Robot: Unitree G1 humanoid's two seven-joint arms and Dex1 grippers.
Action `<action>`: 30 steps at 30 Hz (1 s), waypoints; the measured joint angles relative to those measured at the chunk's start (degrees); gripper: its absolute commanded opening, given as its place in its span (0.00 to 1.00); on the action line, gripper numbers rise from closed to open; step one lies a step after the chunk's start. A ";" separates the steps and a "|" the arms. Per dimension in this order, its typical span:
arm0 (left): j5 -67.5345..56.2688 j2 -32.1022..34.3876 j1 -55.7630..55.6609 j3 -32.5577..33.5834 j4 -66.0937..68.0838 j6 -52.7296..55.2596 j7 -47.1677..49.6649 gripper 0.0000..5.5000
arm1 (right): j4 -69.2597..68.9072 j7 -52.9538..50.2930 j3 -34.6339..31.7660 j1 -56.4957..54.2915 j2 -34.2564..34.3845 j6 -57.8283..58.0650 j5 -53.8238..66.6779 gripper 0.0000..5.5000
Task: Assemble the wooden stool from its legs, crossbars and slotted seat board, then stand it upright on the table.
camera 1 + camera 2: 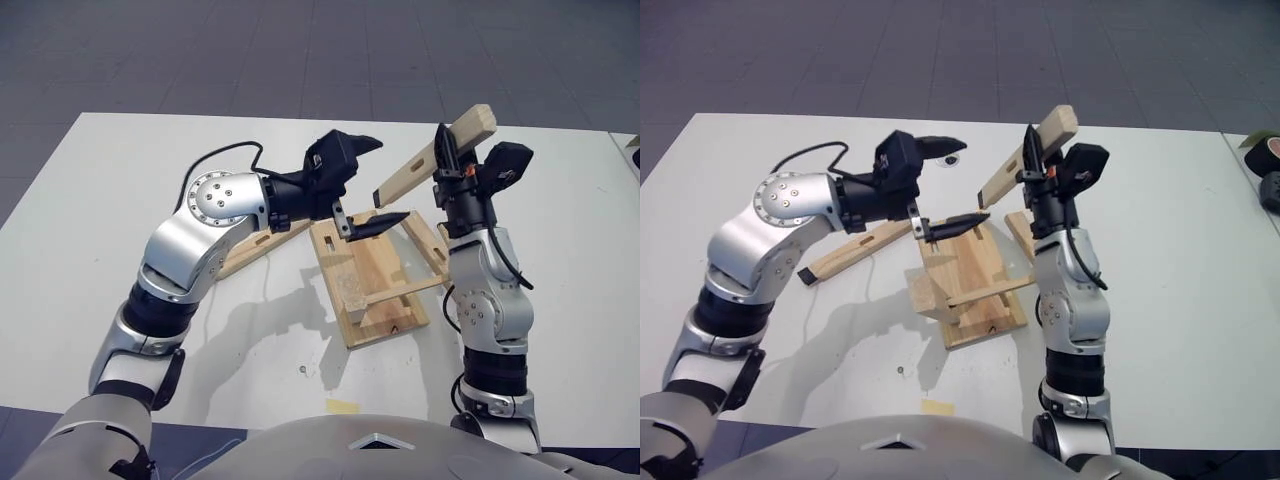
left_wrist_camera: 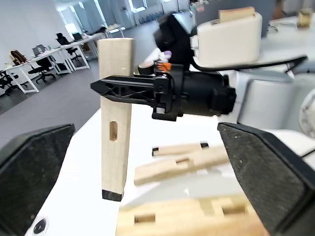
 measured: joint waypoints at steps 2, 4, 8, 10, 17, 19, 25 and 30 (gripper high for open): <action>-6.00 -2.50 -3.24 6.57 0.04 1.72 2.04 0.98 | -1.06 -0.46 -2.30 -2.57 -1.00 0.75 1.18 0.19; -10.49 -1.89 -5.55 12.28 -0.03 4.27 3.15 0.98 | -2.37 -0.82 -4.69 -4.44 -2.12 1.17 2.28 0.19; -26.88 5.42 -4.33 21.53 -3.66 15.39 1.14 0.98 | -4.60 -1.31 -8.58 -5.06 -4.34 2.65 4.16 0.19; -34.62 11.56 -0.35 24.50 -8.36 21.07 -1.67 0.98 | -6.48 -1.89 -10.56 -4.57 -5.21 3.30 5.14 0.19; -42.04 20.06 14.95 23.87 -19.67 26.93 -2.96 0.98 | -8.04 -2.06 -12.25 -0.71 -6.42 3.67 4.90 0.19; -39.53 21.33 17.13 21.27 -21.34 26.26 -4.56 0.98 | -8.25 -2.05 -11.53 -0.13 -6.35 3.67 4.36 0.19; -38.57 24.64 16.44 16.51 -21.56 25.47 -10.22 0.98 | -8.23 -1.66 -11.00 0.23 -6.44 3.79 4.03 0.19; -28.46 22.04 12.06 8.90 -19.08 21.79 -7.60 0.90 | -8.05 -1.19 -10.95 0.28 -6.73 3.97 3.76 0.19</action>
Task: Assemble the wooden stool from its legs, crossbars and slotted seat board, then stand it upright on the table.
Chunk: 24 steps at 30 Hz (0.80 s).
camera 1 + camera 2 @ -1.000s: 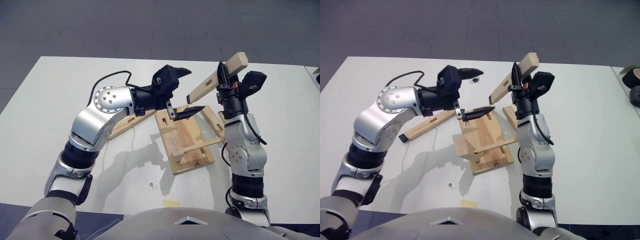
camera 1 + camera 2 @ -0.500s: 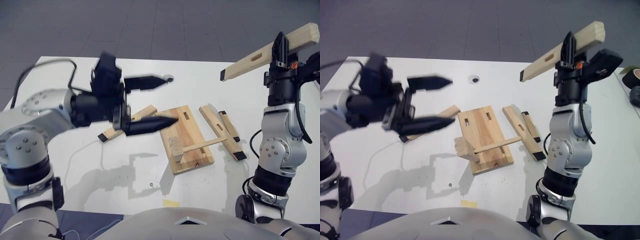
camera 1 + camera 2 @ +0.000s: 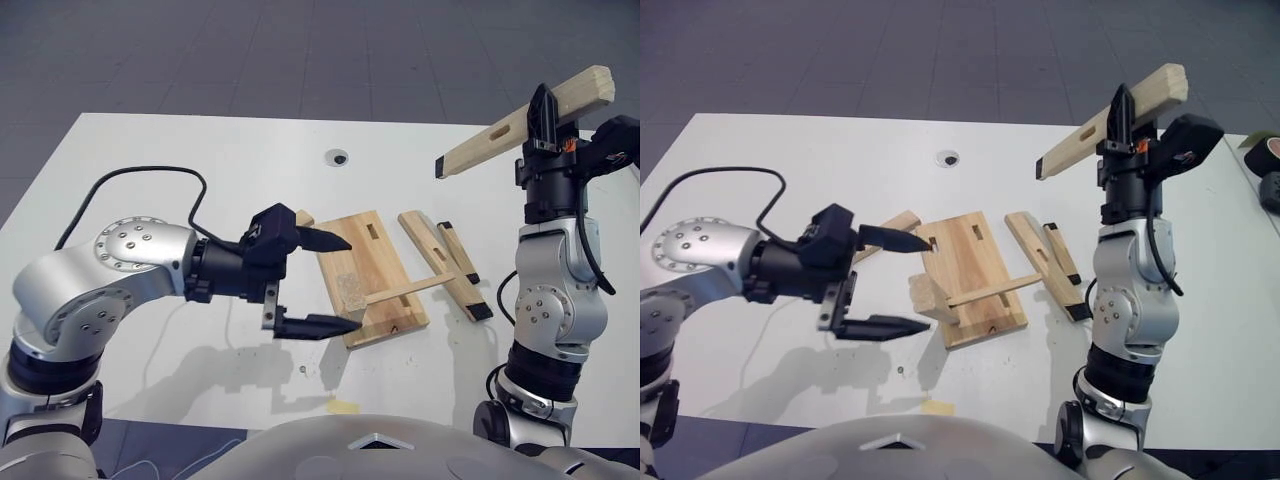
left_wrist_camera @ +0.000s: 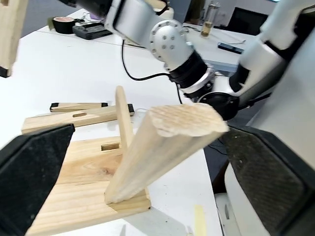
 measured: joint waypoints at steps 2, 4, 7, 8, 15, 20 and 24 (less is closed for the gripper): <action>1.55 -1.99 -1.23 -2.02 1.54 -0.61 0.34 0.84 | 0.09 0.17 -0.05 0.01 -0.08 0.00 -0.03 0.19; 3.44 -2.45 -2.40 -3.04 3.31 -1.17 0.36 0.77 | 0.39 0.24 -0.32 0.02 -0.28 0.00 -0.09 0.19; 8.25 -2.49 -2.69 -4.92 5.40 -4.13 -0.06 0.66 | 0.51 0.28 -0.40 0.06 -0.66 0.00 -0.38 0.19; 11.15 -2.48 -2.69 -6.04 6.57 -5.97 -0.08 0.63 | 0.50 0.29 -0.36 0.11 -0.66 0.00 -0.49 0.19; 21.09 -7.76 -2.10 -8.96 12.02 -12.99 3.20 0.41 | 0.49 0.72 0.10 0.43 -0.83 0.02 -1.43 0.19; 23.01 -8.47 3.58 -8.47 7.64 -15.91 5.04 0.40 | 0.19 4.40 0.59 2.47 -4.67 0.77 -2.77 0.19; 23.95 -8.40 6.26 -8.63 4.38 -16.86 5.82 0.40 | -0.71 6.95 -0.44 3.67 -7.26 3.36 -1.28 0.19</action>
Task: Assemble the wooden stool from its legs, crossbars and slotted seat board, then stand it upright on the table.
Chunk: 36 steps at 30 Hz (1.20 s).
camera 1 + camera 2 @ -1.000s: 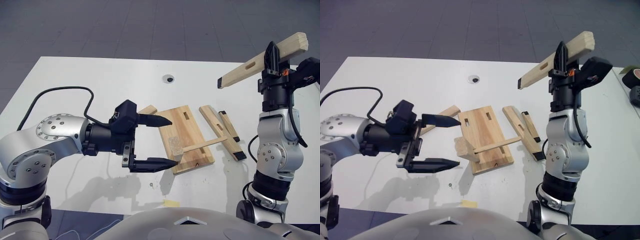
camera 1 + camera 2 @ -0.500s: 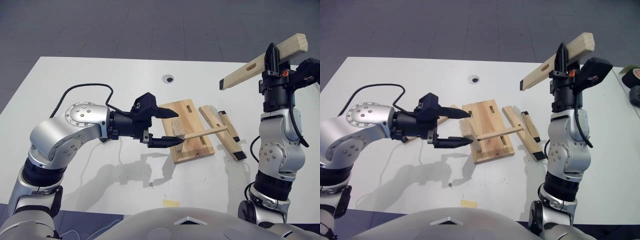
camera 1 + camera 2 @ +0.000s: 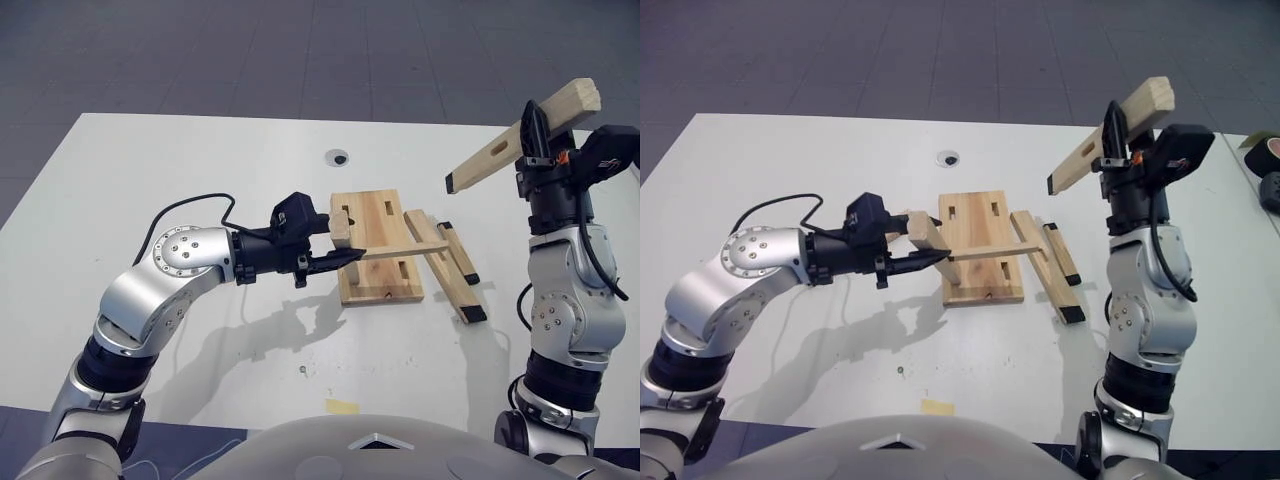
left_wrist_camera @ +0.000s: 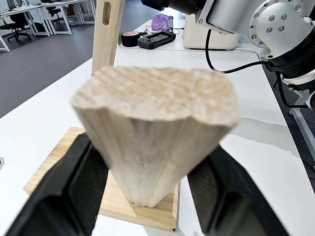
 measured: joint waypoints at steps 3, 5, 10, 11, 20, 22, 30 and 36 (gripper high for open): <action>2.19 -0.77 1.23 -1.24 -2.11 -0.24 3.09 0.40 | -0.03 3.13 0.51 0.43 -1.73 2.08 1.82 0.19; 4.18 -2.19 1.50 -2.65 -2.35 -0.85 5.10 0.39 | -0.23 4.17 0.99 1.27 -1.81 2.99 2.64 0.19; 8.03 -5.82 1.54 -5.76 -2.63 -0.68 10.98 0.39 | -0.31 6.40 2.79 2.47 -1.72 4.14 4.12 0.19; 8.55 -7.17 1.50 -5.95 -2.60 0.20 12.62 0.39 | -0.08 6.67 2.90 2.45 -1.68 4.22 4.35 0.19; 12.21 -12.15 1.27 -5.40 -1.61 3.59 20.96 0.39 | 2.98 6.90 2.68 2.20 -0.75 4.83 6.39 0.19; 12.40 -11.98 1.29 -5.48 -1.68 3.53 20.67 0.39 | 4.04 6.90 2.79 1.91 -0.71 4.73 6.04 0.19; 13.17 -11.58 1.05 -6.15 -1.50 2.85 19.21 0.39 | 4.79 7.52 7.93 2.51 0.50 0.84 0.61 0.19; 13.40 -11.38 1.10 -5.53 -0.44 1.71 17.68 0.39 | 3.80 9.64 8.36 6.44 0.09 -3.08 -1.21 0.19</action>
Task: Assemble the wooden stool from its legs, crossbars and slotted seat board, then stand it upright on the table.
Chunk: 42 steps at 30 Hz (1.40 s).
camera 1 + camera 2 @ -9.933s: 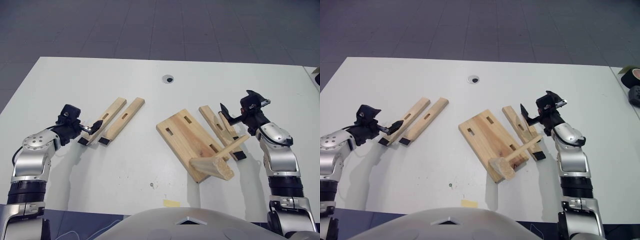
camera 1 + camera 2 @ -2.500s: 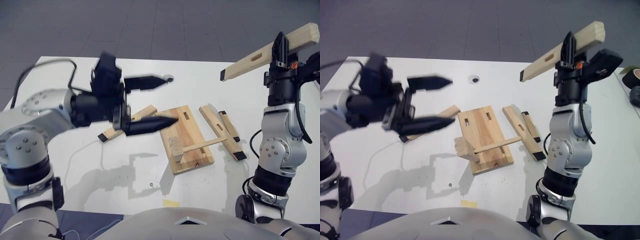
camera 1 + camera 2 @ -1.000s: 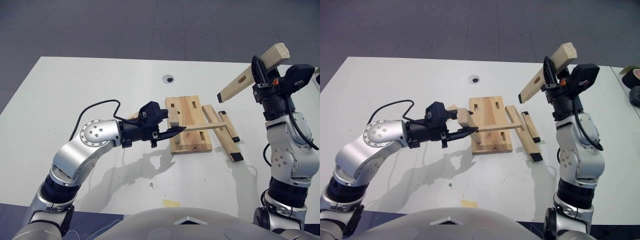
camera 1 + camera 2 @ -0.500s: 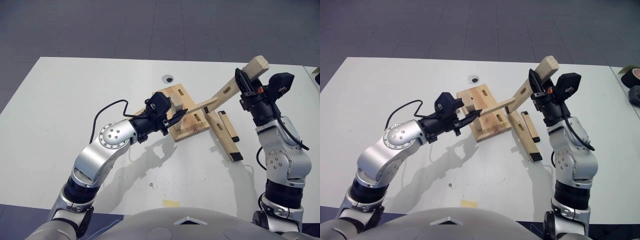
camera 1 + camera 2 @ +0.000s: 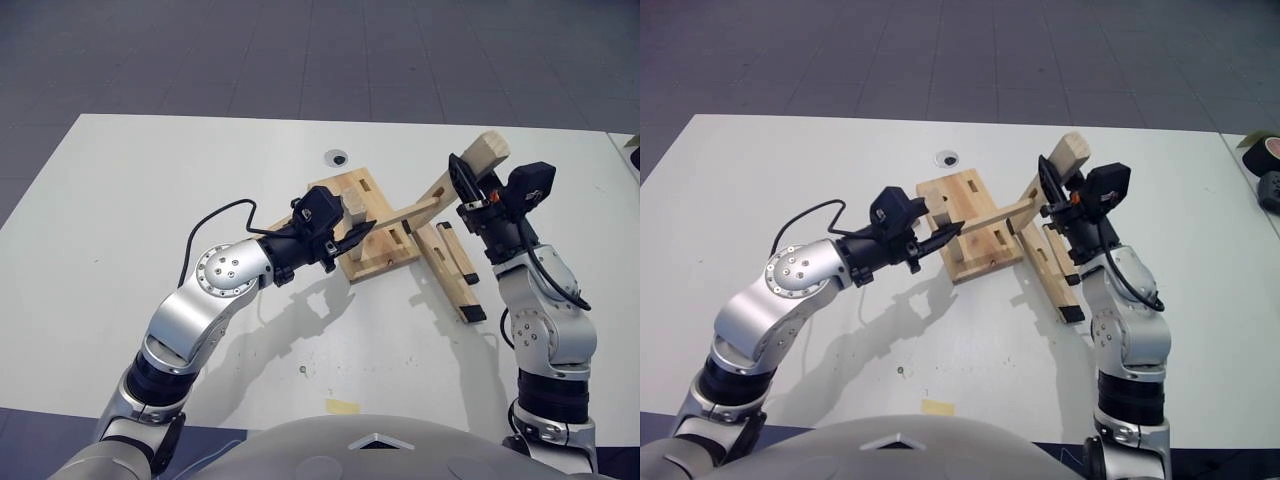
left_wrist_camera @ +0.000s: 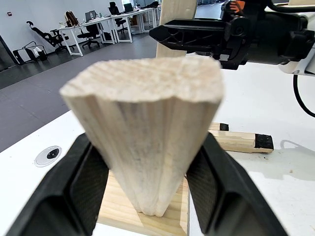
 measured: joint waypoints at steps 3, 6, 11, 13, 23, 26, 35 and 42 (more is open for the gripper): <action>0.14 0.02 0.21 0.01 0.31 -0.53 -0.12 0.39 | 0.05 1.07 -0.43 0.41 -0.52 -0.31 0.10 0.19; 0.43 0.03 0.35 -0.10 0.53 -1.00 -0.16 0.39 | 0.03 1.57 -0.30 0.41 -0.72 -0.30 0.03 0.19; 1.31 0.02 0.40 -0.79 0.62 -1.60 -0.16 0.39 | 0.02 2.26 3.14 1.26 -2.59 -0.82 -5.11 0.18; 1.81 0.02 0.43 -1.13 0.63 -1.83 -0.15 0.39 | -0.07 2.34 4.86 1.19 -4.04 -2.27 -8.86 0.18; 2.81 0.08 0.70 -1.87 0.59 -2.77 -0.13 0.39 | -1.42 2.24 1.66 1.16 -1.73 1.96 -1.10 0.19; 3.28 0.08 0.87 -2.00 0.58 -3.17 -0.20 0.39 | -1.61 2.25 0.61 0.73 -1.90 3.44 0.38 0.19; 3.61 0.08 1.28 -1.94 0.72 -3.78 -0.21 0.39 | -3.58 2.01 1.74 0.19 -2.80 5.24 -0.53 0.19; 4.28 0.08 1.24 -1.97 0.95 -3.99 -0.63 0.39 | -3.88 1.32 2.03 -1.16 -2.45 6.53 -1.54 0.19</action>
